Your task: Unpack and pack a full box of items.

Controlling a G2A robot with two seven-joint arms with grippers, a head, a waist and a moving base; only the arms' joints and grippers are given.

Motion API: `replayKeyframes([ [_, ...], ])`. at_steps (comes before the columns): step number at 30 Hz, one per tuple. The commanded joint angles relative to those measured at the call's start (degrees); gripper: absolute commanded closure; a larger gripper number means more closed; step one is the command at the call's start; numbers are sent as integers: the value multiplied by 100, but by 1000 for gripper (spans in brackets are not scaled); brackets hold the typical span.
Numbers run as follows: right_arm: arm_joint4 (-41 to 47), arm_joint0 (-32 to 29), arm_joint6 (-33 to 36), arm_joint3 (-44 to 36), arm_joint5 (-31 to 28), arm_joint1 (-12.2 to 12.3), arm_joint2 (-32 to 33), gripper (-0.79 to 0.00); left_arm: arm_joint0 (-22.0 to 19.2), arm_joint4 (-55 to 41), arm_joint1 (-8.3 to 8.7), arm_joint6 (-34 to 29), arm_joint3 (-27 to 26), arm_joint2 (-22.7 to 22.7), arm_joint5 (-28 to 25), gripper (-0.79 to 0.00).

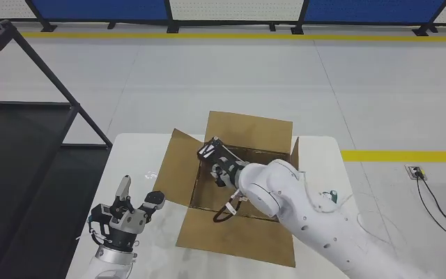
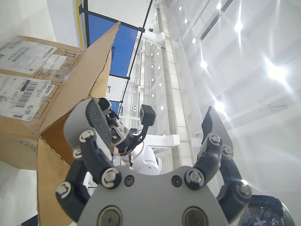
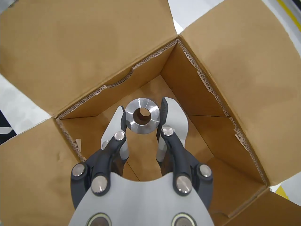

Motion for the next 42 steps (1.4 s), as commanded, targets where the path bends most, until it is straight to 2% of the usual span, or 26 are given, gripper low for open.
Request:
replayKeyframes([
  [1, 113, 94, -17, 370, -2, -89, -79, 0, 0, 0, 0, 0, 0, 0, 0, -785],
  [13, 490, 489, -556, 2176, 10, -639, -473, 0, 0, 0, 0, 0, 0, 0, 0, -785],
  [19, 798, 628, -865, 2865, -366, -887, -538, 0, 0, 0, 0, 0, 0, 0, 0, -785],
  [22, 810, 683, -979, 2898, -524, -946, -512, 0, 0, 0, 0, 0, 0, 0, 0, -785],
  [30, 400, 598, -832, 2487, -272, -911, -330, 0, 0, 0, 0, 0, 0, 0, 0, -785],
  [37, -169, 279, -231, 1881, -90, -727, -84, 0, 0, 0, 0, 0, 0, 0, 0, -785],
  [42, -389, 159, 46, 1896, -52, -752, -137, 0, 0, 0, 0, 0, 0, 0, 0, -785],
])
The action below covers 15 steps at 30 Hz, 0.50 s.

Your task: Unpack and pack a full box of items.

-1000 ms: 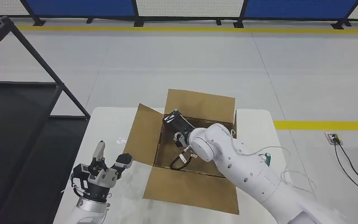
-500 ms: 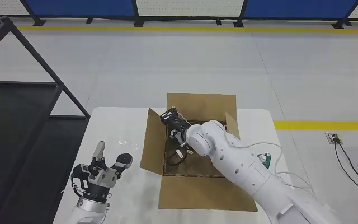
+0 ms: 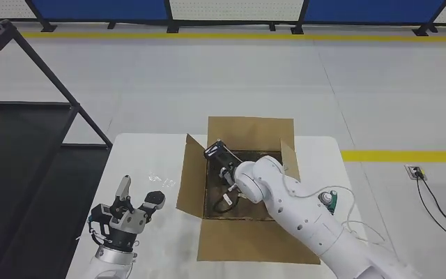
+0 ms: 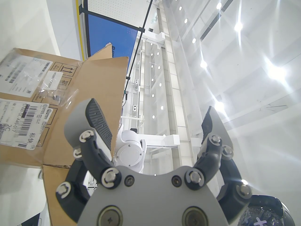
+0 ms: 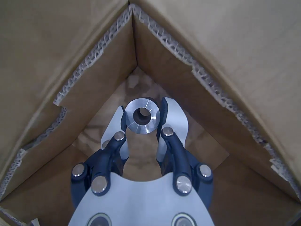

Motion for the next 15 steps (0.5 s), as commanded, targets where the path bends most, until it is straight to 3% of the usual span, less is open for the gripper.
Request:
replayKeyframes([
  [1, -76, 3, 80, 67, 37, -39, -55, 0, 0, 0, 0, 0, 0, 0, 0, -785],
  [15, 76, 254, 117, 1041, -30, -466, -279, 0, 0, 0, 0, 0, 0, 0, 0, -785],
])
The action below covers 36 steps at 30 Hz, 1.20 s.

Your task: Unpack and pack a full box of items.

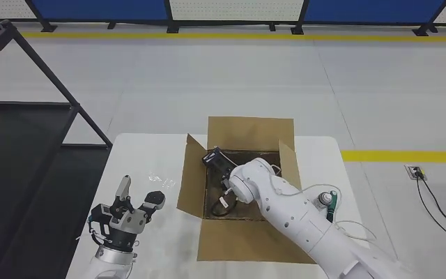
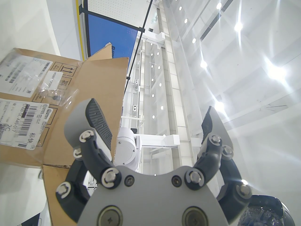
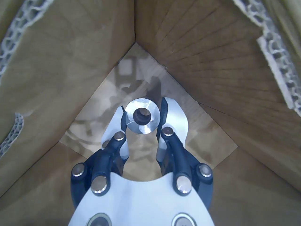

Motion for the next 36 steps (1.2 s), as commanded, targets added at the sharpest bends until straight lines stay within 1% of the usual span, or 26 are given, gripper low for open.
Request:
replayKeyframes([
  [1, 65, 21, -58, 156, -46, -41, 24, -43, 0, 0, 0, 0, 0, 0, 0, -785],
  [3, 106, 42, -107, 290, -89, -78, 46, -169, 0, 0, 0, 0, 0, 0, 0, -785],
  [4, 125, 50, -130, 345, -108, -95, 59, -252, 0, 0, 0, 0, 0, 0, 0, -785],
  [6, 146, 59, -165, 442, -140, -124, 81, -286, 0, 0, 0, 0, 0, 0, 0, -785],
  [8, 152, 64, -193, 521, -153, -146, 109, -376, 0, 0, 0, 0, 0, 0, 0, -785],
  [10, 148, 63, -235, 556, -164, -160, 145, -388, 0, 0, 0, 0, 0, 0, 0, -785],
  [13, 102, 33, -277, 516, -142, -165, 201, -456, 0, 0, 0, 0, 0, 0, 0, -785],
  [15, 39, -1, -280, 445, -105, -154, 250, -449, 0, 0, 0, 0, 0, 0, 0, -785],
  [19, -172, -113, -274, 111, 49, -82, 409, -468, 0, 0, 0, 0, 0, 0, 0, -785],
  [22, -468, -317, -212, -439, 267, 46, 626, -489, 0, 0, 0, 0, 0, 0, 0, -785],
  [23, -589, -414, -156, -676, 337, 103, 719, -526, 0, 0, 0, 0, 0, 0, 0, -785],
  [24, -734, -525, -79, -945, 410, 167, 824, -588, 0, 0, 0, 0, 0, 0, 0, -785],
  [26, -1047, -789, 108, -1553, 522, 306, 1071, -767, 0, 0, 0, 0, 0, 0, 0, -785],
  [27, -1216, -948, 220, -1901, 566, 379, 1207, -785, 0, 0, 0, 0, 0, 0, 0, -785],
  [32, -2152, -1970, 732, -3838, 647, 732, 1997, -785, 0, 0, 0, 0, 0, 0, 0, -785],
  [36, -2736, -2745, 1029, -4980, 604, 923, 2638, -785, 0, 0, 0, 0, 0, 0, 0, -785],
])
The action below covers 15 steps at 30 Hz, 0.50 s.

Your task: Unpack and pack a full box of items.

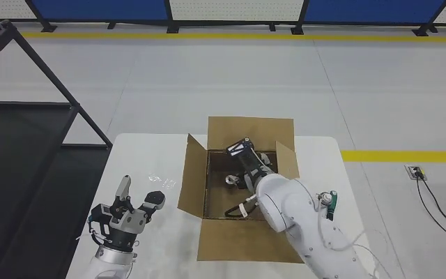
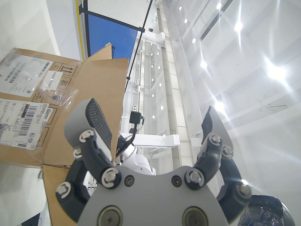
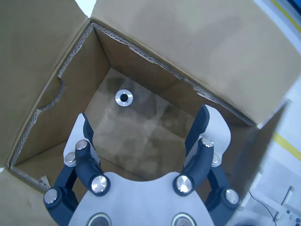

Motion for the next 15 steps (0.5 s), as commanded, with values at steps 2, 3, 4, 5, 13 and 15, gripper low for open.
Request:
replayKeyframes([
  [2, -252, -530, 34, -705, -49, 99, 478, -785, 0, 0, 0, 0, 0, 0, 0, -785],
  [3, -287, -689, -15, -881, -59, 123, 612, -785, 0, 0, 0, 0, 0, 0, 0, -785],
  [4, -319, -846, -73, -1032, -69, 144, 736, -785, 0, 0, 0, 0, 0, 0, 0, -785],
  [5, -352, -990, -131, -1166, -62, 164, 870, -785, 0, 0, 0, 0, 0, 0, 0, -785],
  [13, -232, -1827, -548, -1556, 93, 262, 1937, -785, 0, 0, 0, 0, 0, 0, 0, -785],
  [15, -56, -1959, -728, -1495, 140, 275, 2234, -785, 0, 0, 0, 0, 0, 0, 0, -785],
])
